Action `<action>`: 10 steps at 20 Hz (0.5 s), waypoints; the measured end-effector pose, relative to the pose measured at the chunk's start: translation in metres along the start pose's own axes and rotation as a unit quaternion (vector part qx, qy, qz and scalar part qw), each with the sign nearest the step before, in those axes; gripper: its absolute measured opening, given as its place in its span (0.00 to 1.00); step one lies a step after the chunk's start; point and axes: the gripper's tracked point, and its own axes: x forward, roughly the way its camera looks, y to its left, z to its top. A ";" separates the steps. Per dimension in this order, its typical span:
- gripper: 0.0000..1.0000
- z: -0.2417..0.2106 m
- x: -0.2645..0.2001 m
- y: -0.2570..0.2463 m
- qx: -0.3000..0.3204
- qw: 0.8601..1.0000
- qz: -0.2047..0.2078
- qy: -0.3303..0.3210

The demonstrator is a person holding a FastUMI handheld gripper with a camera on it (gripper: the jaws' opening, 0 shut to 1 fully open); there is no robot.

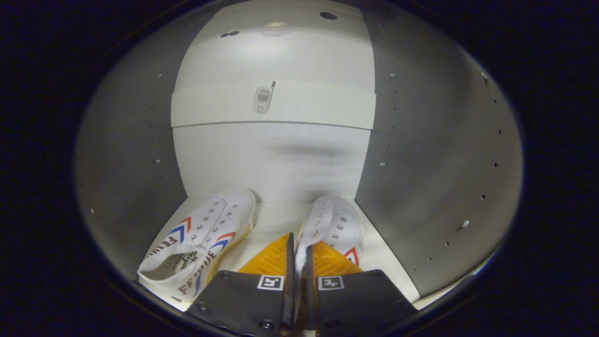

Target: Open the shoe cabinet door, grab the shoes and put them into the shoe cabinet, then close the shoe cabinet door.

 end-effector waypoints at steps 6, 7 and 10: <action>0.42 -0.001 -0.027 -0.002 -0.025 1.000 -0.007 -0.012; 0.42 0.001 -0.036 -0.001 -0.023 1.000 -0.007 -0.018; 0.42 0.013 -0.074 -0.003 -0.021 0.999 -0.007 -0.044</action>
